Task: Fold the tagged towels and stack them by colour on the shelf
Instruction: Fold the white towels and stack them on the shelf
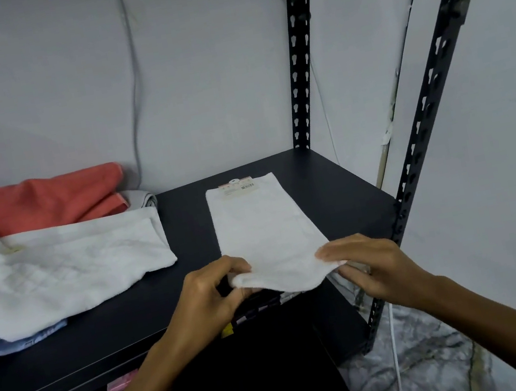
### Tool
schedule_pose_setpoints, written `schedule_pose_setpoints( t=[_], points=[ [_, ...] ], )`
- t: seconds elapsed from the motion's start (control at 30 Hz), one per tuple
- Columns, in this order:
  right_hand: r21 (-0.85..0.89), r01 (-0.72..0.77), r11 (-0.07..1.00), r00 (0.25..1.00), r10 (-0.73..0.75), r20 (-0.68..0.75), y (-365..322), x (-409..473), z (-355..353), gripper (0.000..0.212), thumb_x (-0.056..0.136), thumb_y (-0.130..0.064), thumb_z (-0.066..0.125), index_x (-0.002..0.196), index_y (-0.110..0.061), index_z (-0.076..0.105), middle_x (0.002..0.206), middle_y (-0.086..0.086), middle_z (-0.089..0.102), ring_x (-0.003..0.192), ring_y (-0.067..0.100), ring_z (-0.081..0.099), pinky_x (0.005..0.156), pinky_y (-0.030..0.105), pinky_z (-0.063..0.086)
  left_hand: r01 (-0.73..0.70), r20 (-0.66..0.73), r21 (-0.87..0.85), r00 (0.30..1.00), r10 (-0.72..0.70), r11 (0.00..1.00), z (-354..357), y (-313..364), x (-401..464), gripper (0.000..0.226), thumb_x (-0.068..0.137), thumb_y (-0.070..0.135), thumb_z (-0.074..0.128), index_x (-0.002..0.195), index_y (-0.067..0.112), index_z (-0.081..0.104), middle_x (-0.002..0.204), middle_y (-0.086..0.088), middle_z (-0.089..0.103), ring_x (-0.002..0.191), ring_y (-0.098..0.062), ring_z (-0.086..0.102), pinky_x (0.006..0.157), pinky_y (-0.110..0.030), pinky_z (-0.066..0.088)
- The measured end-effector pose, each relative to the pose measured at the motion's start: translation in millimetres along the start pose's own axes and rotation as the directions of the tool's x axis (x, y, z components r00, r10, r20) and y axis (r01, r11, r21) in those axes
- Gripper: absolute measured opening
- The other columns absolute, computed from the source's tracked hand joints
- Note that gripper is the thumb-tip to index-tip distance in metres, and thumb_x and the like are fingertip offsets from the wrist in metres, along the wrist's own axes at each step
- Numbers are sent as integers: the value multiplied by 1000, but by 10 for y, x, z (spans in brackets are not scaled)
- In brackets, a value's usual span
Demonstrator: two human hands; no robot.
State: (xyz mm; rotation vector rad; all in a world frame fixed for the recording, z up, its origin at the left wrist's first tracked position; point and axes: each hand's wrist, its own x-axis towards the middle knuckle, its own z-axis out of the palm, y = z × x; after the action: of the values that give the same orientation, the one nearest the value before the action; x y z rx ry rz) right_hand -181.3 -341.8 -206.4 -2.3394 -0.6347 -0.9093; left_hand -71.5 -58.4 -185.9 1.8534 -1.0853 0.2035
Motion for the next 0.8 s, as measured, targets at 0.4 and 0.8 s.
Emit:
schedule_pose_setpoints(
  t=[0.4, 0.8],
  points=[
    [442, -405, 800, 906, 416, 76, -308, 683, -187, 22, 66, -15, 85, 73, -5, 66, 82, 7, 69, 77, 26, 65, 74, 32, 54, 225, -142, -306, 950, -278, 925, -234, 179, 295, 17, 82, -2, 72, 81, 14, 71, 77, -6, 72, 72, -15, 68, 68, -24, 53],
    [744, -443, 500, 793, 605, 65, -233, 1132, -188, 22, 54, -19, 88, 72, -16, 76, 77, 9, 74, 71, 16, 71, 65, 23, 57, 323, -12, -421, 932, -361, 848, -393, 188, 488, 36, 73, 0, 80, 104, 12, 66, 83, 6, 74, 74, -5, 67, 68, -18, 53]
  ],
)
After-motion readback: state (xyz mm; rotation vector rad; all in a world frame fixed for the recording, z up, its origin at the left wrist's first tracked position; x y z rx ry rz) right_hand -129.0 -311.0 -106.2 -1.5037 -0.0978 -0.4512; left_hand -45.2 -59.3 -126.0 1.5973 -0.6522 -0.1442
